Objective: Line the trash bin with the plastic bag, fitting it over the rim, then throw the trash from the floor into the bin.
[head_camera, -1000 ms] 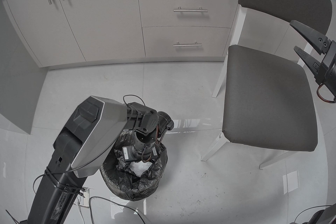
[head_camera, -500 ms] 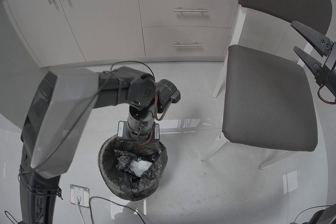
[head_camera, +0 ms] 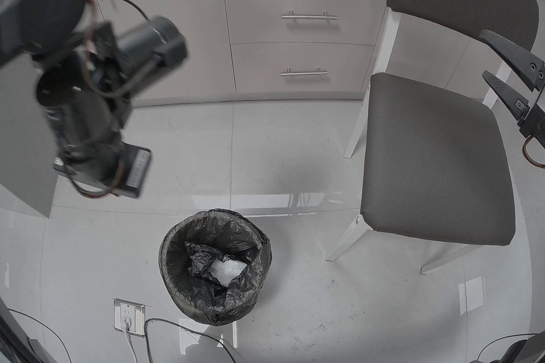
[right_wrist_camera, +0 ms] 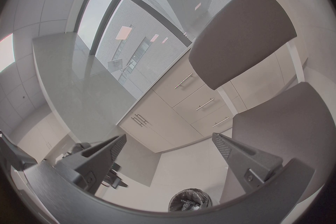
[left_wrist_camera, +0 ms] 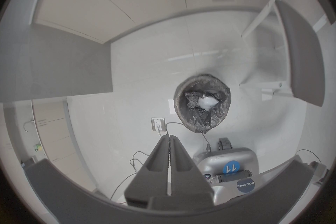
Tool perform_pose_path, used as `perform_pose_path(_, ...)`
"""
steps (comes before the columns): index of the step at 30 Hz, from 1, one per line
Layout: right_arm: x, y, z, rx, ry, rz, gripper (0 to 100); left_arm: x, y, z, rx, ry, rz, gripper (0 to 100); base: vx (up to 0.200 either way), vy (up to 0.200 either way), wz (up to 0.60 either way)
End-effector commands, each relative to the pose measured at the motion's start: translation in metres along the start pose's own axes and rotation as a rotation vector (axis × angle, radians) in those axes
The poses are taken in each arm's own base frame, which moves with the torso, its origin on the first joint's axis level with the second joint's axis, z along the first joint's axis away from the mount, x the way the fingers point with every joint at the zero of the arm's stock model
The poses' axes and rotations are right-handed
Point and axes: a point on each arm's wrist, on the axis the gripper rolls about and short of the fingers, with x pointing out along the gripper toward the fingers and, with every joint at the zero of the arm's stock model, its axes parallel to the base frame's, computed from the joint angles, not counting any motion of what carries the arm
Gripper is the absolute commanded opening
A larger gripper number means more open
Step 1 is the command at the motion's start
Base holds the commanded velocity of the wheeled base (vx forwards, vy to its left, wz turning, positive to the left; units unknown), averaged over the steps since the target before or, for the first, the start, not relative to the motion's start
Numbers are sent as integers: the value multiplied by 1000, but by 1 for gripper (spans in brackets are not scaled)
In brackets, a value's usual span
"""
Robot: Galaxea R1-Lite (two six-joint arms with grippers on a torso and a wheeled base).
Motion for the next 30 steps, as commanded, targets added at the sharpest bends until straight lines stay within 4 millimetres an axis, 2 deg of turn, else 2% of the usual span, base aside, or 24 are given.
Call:
perform_pose_path(1, -35, 17, 22, -102, -66, 18, 100, -109, 137, -102, -271, -313, -37, 0, 0, 0, 0)
perform_pose_path(3, -49, 24, 30, -124, -84, 21, 100, -123, 153, -127, -324, -378, -49, 0, 0, 0, 0)
perform_pose_path(4, -69, 31, 39, -144, -107, 9, 100, -140, 173, -165, -366, -478, -76, 0, 0, 0, 0)
perform_pose_path(5, -74, 33, 41, -150, -113, 3, 100, -144, 178, -175, -368, -505, -79, 0, 0, 0, 0)
perform_pose_path(8, -123, 51, 63, -209, -162, -82, 100, -166, 204, -259, -337, -717, 0, 0, 0, 0, 0)
perform_pose_path(9, -136, 56, 68, -222, -171, -107, 100, -171, 207, -278, -363, -786, 10, 0, 0, 0, 0)
perform_pose_path(11, -161, 65, 72, -246, -168, -150, 100, -180, 214, -312, -444, -947, -7, 0, 0, 0, 0)
perform_pose_path(12, -163, 66, 71, -248, -165, -155, 100, -181, 215, -315, -452, -961, -7, 0, 0, 0, 0)
perform_pose_path(13, -186, 73, 71, -283, -155, -194, 100, -178, 217, -342, -507, -1074, -22, 0, 0, 0, 0)
perform_pose_path(14, -203, 79, 68, -316, -153, -222, 100, -169, 216, -354, -523, -1103, -21, 0, 0, 0, 0)
perform_pose_path(21, -256, 105, 39, -456, -239, -387, 100, -115, 191, -398, -578, -1212, 31, 0, 0, 0, 0)
perform_pose_path(22, -257, 106, 39, -460, -244, -392, 100, -114, 191, -399, -578, -1216, 34, 0, 0, 0, 0)
perform_pose_path(24, -275, 118, 23, -538, -309, -427, 100, -104, 183, -413, -586, -1280, 76, 0, 0, 0, 0)
perform_pose_path(27, -289, 124, 10, -577, -342, -427, 100, -98, 170, -424, -625, -1312, 126, 0, 0, 0, 0)
perform_pose_path(30, -292, 128, -1, -589, -349, -466, 100, -95, 164, -423, -687, -1299, 108, 0, 0, 0, 0)
